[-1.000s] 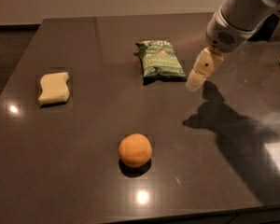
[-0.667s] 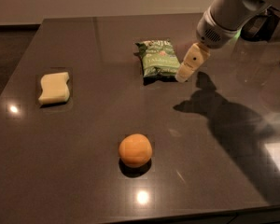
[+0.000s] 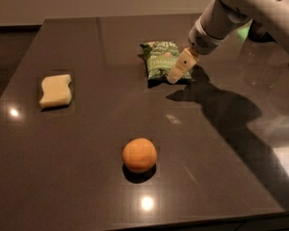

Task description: Pick green jalapeno chip bag

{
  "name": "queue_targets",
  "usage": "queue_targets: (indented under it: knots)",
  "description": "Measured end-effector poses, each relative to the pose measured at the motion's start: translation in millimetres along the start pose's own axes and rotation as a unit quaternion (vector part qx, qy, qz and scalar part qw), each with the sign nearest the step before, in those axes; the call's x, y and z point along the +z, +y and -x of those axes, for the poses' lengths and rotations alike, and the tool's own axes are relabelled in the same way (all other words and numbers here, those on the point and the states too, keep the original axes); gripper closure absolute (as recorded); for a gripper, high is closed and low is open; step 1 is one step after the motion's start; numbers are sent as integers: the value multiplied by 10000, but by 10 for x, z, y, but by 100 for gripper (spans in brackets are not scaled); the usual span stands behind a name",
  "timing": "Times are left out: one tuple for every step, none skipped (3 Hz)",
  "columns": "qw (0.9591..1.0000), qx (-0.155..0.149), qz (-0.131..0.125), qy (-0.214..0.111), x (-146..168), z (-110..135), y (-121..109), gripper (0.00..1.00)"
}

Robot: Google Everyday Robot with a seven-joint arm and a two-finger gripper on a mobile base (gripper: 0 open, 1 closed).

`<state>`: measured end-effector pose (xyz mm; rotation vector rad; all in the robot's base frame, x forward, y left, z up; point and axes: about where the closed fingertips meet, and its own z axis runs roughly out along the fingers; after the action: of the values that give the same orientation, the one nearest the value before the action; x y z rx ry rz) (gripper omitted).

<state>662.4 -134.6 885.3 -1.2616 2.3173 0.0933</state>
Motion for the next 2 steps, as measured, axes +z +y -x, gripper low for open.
queue_targets:
  knots:
    - [9999, -15, 147, -32, 243, 58, 52, 0]
    - [9997, -52, 226, -85, 400, 94, 78, 0]
